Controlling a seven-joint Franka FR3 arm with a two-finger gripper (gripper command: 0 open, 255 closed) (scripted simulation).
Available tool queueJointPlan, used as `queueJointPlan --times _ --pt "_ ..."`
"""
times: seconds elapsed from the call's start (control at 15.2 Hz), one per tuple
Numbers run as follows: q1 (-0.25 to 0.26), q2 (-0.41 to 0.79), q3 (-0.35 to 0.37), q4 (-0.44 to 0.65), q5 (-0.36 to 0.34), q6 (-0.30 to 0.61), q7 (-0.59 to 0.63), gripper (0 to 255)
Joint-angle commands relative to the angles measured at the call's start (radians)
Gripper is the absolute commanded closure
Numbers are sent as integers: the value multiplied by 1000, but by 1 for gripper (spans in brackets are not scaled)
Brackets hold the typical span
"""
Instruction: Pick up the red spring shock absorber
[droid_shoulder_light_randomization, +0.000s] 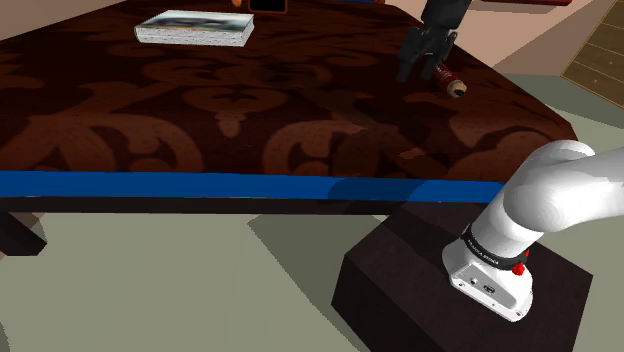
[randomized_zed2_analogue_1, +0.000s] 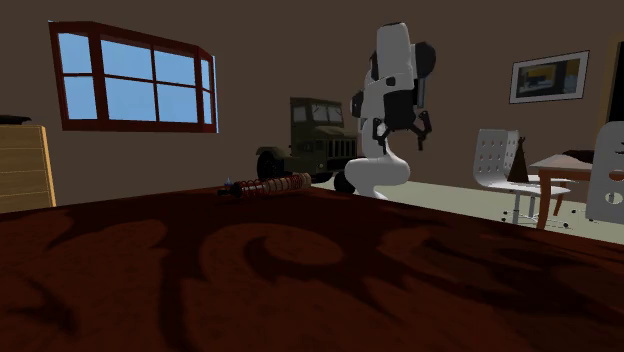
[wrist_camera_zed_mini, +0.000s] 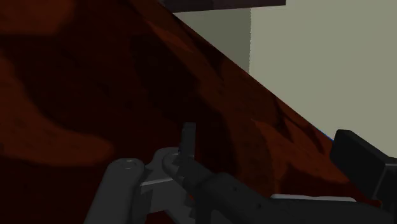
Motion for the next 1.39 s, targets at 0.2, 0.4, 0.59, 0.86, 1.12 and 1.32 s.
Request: queueJointPlan --times 0.2,0.4,0.59,0.86,1.12,1.32 --pt "-36 39 -47 9 -43 23 -33 0" --pt "-70 84 -93 24 -82 47 -64 0" --pt "-102 134 -139 46 -118 72 -95 0" --pt "-141 207 -199 87 -160 104 -134 0" --pt "-176 287 -260 138 -192 134 -173 0" --pt "-199 352 -305 185 -209 155 -202 0"
